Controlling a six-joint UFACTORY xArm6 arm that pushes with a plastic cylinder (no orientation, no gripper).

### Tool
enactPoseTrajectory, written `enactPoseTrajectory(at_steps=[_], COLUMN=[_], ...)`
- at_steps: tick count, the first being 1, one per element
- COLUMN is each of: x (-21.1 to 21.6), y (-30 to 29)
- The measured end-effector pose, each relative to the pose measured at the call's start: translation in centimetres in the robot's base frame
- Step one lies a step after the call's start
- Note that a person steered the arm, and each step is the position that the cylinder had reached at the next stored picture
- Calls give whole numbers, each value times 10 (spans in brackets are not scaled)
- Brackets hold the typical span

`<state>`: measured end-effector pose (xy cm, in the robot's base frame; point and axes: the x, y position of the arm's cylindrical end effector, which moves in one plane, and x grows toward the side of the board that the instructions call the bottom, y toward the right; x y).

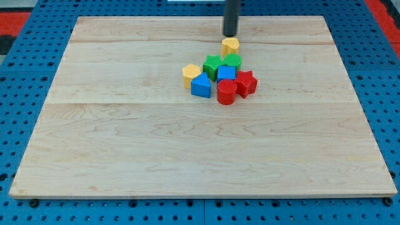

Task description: Slide the yellow heart to the right side of the green circle

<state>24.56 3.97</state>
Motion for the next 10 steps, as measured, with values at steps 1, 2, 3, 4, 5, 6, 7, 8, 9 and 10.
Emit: enactPoseTrajectory(at_steps=[1, 2, 3, 4, 5, 6, 7, 8, 9, 10], x=[2, 12, 35, 36, 37, 38, 38, 50, 59, 65], y=[-16, -3, 12, 29, 42, 43, 43, 48, 56, 64])
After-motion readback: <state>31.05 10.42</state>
